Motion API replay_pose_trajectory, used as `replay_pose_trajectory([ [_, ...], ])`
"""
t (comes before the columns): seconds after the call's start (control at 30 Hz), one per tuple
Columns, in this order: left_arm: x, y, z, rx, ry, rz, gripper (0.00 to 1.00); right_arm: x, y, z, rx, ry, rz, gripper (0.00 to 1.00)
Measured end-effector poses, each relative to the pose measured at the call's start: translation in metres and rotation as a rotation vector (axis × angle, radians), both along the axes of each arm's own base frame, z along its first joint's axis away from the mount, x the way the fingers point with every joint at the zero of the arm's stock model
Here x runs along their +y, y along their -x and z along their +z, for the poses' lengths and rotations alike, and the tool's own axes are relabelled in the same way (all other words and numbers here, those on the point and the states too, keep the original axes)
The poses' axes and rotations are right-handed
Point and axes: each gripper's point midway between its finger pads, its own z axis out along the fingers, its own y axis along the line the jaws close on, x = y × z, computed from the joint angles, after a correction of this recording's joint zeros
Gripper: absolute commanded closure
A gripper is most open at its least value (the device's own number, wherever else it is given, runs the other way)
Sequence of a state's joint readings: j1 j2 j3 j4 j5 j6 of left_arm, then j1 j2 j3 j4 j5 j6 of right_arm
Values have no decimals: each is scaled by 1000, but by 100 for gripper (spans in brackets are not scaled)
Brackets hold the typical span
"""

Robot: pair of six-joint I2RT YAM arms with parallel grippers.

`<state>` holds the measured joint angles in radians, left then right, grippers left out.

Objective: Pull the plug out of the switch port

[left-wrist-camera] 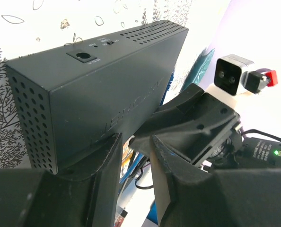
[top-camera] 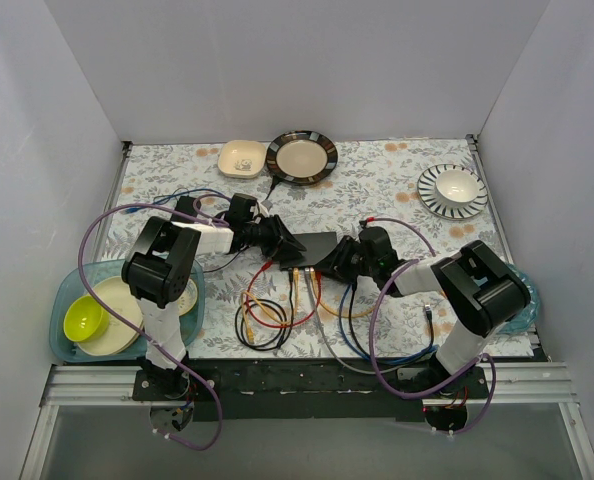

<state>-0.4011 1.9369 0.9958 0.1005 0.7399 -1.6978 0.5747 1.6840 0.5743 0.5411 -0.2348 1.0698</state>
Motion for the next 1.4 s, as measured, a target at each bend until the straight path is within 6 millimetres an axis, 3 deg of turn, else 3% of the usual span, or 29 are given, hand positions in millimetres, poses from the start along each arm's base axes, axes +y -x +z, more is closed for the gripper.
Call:
replay_pose_trajectory([
  [0.43, 0, 1, 0, 3, 3, -5, 71, -2, -4, -5, 53, -56, -48, 72],
  [0.53, 0, 2, 0, 3, 2, -5, 72, -1, -4, -6, 64, -74, -57, 78],
  [0.7, 2, 8, -1, 13, 12, -14, 74, -2, -3, -6, 58, -114, -71, 99],
  [1.03, -1, 50, -5, 76, 46, -44, 77, 1, -2, -7, -5, -75, 13, 99],
  [1.4, -11, 42, -5, 76, 79, -44, 77, -5, 6, -8, -44, -13, 91, 99],
])
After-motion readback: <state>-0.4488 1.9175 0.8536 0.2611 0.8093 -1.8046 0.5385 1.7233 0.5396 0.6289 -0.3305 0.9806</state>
